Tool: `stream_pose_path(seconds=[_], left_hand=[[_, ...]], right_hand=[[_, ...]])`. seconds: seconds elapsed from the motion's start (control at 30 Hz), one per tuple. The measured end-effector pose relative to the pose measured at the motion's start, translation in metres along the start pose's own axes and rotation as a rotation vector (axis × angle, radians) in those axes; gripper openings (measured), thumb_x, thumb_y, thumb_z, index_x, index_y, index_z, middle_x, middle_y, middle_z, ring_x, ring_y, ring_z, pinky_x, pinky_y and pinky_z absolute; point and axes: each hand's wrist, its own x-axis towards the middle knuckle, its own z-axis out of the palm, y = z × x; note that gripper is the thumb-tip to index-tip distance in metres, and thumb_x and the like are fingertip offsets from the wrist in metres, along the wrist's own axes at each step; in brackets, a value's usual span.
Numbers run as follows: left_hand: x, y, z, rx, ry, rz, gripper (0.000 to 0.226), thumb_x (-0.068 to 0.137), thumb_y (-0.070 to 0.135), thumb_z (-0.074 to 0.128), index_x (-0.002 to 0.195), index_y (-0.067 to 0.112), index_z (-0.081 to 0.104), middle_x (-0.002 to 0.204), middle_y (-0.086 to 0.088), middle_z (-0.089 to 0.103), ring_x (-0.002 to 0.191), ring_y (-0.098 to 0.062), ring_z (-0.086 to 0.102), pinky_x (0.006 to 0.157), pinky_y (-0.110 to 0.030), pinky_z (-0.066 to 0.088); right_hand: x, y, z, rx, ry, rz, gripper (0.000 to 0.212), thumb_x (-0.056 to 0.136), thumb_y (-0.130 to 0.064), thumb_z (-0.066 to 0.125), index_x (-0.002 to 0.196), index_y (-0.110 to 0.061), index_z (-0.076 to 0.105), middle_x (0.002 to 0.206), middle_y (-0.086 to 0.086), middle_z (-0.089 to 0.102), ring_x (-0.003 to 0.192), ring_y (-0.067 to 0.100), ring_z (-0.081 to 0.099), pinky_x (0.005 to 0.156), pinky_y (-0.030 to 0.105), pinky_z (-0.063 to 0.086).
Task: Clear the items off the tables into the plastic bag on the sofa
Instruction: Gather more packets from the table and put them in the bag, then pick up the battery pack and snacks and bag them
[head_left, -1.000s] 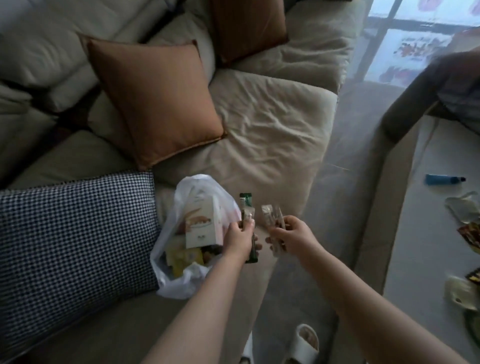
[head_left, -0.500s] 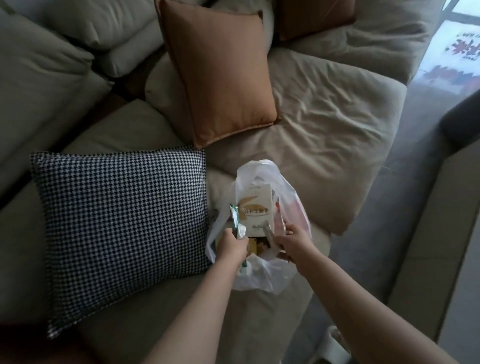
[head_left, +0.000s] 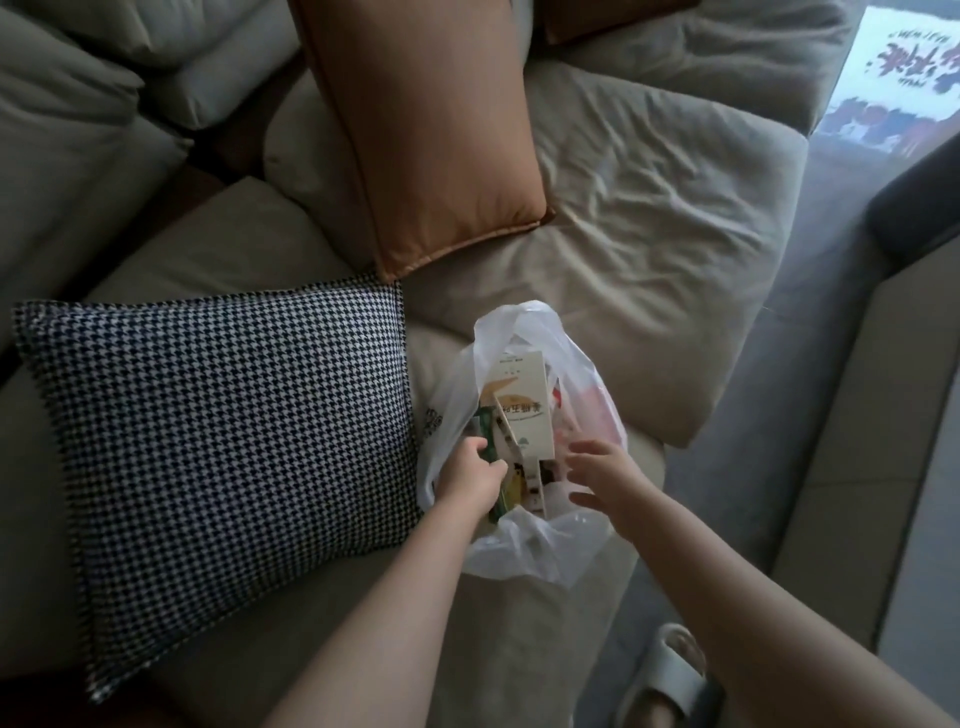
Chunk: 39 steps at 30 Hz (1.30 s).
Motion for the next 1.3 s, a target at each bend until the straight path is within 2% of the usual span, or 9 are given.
stream_pose_path(seconds=[0.2,0.37,0.43,0.5,0.57,0.67,0.87,1.07,1.3], left_hand=[[-0.008,0.022,0.019,-0.018,-0.064,0.046,0.038,0.091,0.02,0.055,0.129,0.016,0.05,0.121,-0.008,0.06,0.106,-0.025,0.06,0.091,-0.04,0.054],[-0.03,0.058,0.059,0.122,-0.14,0.153,0.035,0.093,0.027,0.053,0.127,0.02,0.053,0.121,-0.007,0.06,0.109,-0.025,0.059,0.095,-0.041,0.051],[-0.04,0.073,0.079,0.218,-0.17,0.208,0.037,0.094,0.027,0.051,0.129,0.018,0.053,0.126,-0.009,0.059,0.114,-0.027,0.057,0.1,-0.037,0.047],[-0.05,0.087,0.1,0.33,-0.184,0.261,0.038,0.095,0.028,0.05,0.131,0.017,0.053,0.132,-0.01,0.056,0.119,-0.027,0.054,0.102,-0.033,0.043],[-0.062,0.098,0.124,0.426,-0.205,0.309,0.038,0.095,0.028,0.051,0.13,0.016,0.053,0.133,-0.009,0.056,0.121,-0.027,0.052,0.102,-0.031,0.043],[-0.08,0.113,0.163,0.564,-0.243,0.355,0.038,0.094,0.027,0.051,0.129,0.014,0.053,0.131,-0.009,0.058,0.123,-0.026,0.052,0.101,-0.03,0.042],[-0.113,0.151,0.258,0.796,-0.323,0.44,0.037,0.093,0.029,0.054,0.128,0.016,0.056,0.129,-0.01,0.059,0.121,-0.026,0.053,0.099,-0.031,0.043],[-0.148,0.185,0.359,1.005,-0.374,0.571,0.037,0.092,0.038,0.052,0.126,0.024,0.055,0.127,-0.002,0.06,0.12,-0.021,0.055,0.096,-0.031,0.045],[-0.19,0.2,0.469,1.132,-0.461,0.722,0.042,0.091,0.043,0.053,0.127,0.022,0.055,0.127,-0.001,0.06,0.121,-0.02,0.054,0.097,-0.032,0.045]], right_hand=[[-0.004,0.005,-0.02,0.03,-0.021,-0.015,0.027,0.092,-0.005,0.051,0.12,-0.007,0.054,0.088,0.005,0.06,0.093,0.022,0.058,0.087,0.039,0.05],[-0.014,0.015,-0.066,-0.047,0.047,-0.088,0.027,0.092,-0.006,0.052,0.118,-0.002,0.057,0.09,0.01,0.059,0.071,0.015,0.057,0.059,0.024,0.041],[-0.017,0.023,-0.094,-0.134,0.098,-0.116,0.028,0.091,-0.008,0.053,0.117,-0.002,0.059,0.089,0.011,0.061,0.075,0.019,0.058,0.057,0.023,0.038],[-0.02,0.031,-0.126,-0.236,0.147,-0.143,0.03,0.09,-0.012,0.054,0.119,-0.004,0.059,0.09,0.011,0.065,0.084,0.021,0.061,0.06,0.026,0.042],[-0.024,0.043,-0.159,-0.346,0.199,-0.159,0.03,0.09,-0.015,0.055,0.118,-0.007,0.061,0.104,0.011,0.067,0.096,0.024,0.063,0.074,0.028,0.046],[-0.033,0.065,-0.207,-0.49,0.25,-0.149,0.03,0.091,-0.02,0.052,0.119,-0.012,0.06,0.119,0.007,0.064,0.112,0.022,0.058,0.086,0.025,0.042],[-0.049,0.124,-0.303,-0.573,0.305,-0.091,0.034,0.091,-0.026,0.051,0.122,-0.013,0.055,0.124,0.009,0.061,0.117,0.025,0.055,0.093,0.032,0.045],[-0.07,0.185,-0.396,-0.535,0.422,-0.007,0.035,0.089,-0.03,0.051,0.12,-0.015,0.058,0.124,0.01,0.06,0.117,0.029,0.054,0.096,0.038,0.046],[-0.102,0.271,-0.482,-0.572,0.595,0.12,0.042,0.091,-0.038,0.049,0.13,-0.022,0.049,0.133,0.004,0.05,0.127,0.025,0.042,0.102,0.037,0.036]])
